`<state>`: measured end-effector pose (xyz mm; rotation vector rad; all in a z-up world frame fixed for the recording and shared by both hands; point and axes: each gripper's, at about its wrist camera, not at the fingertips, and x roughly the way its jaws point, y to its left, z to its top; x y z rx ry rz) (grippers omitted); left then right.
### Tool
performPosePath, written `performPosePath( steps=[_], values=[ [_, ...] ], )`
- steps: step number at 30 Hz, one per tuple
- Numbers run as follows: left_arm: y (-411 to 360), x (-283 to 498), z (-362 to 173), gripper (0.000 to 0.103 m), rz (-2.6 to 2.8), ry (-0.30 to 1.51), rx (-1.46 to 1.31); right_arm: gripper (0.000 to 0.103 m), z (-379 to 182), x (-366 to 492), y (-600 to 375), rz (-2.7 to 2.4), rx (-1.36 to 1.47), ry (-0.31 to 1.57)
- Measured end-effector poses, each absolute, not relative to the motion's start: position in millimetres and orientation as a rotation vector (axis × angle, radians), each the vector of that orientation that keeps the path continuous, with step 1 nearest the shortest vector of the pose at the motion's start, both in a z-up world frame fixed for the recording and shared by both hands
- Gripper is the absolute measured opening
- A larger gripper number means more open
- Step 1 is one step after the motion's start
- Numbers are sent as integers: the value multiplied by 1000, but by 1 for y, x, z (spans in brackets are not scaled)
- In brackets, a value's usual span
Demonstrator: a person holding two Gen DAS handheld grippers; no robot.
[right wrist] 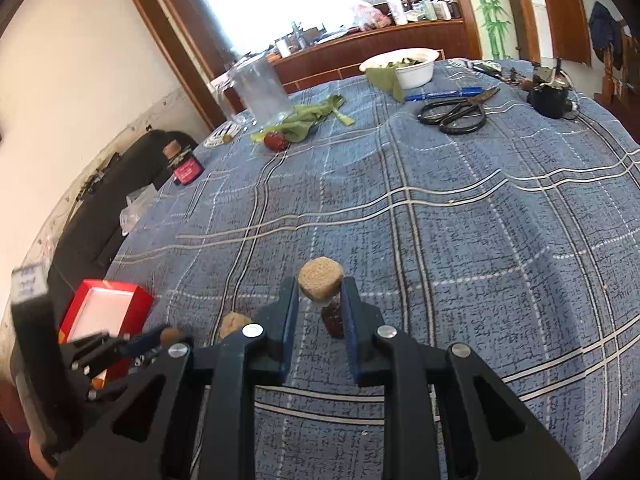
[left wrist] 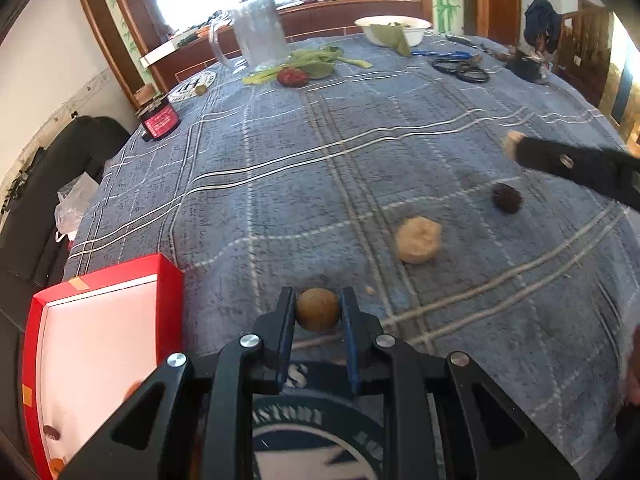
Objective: Organize fruits
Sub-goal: 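Grasp the brown round fruit with the left tool while the right tool grasps a beige lump, then carry the brown fruit and beige lump over the tray with both tools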
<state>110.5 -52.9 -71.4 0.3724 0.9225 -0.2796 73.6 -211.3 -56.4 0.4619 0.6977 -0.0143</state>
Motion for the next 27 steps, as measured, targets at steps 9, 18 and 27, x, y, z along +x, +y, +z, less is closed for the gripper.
performPosePath(
  steps=[9, 18, 27],
  values=[
    [-68, 69, -35, 21, -341, 847, 351, 23, -43, 65, -221, -82, 439, 593],
    [-55, 29, 22, 21, -372, 707, 326, 23, -40, 56, -238, -154, 437, 522],
    [30, -14, 60, 21, -261, 571, 229, 23, -44, 50, -247, -226, 413, 488]
  ],
)
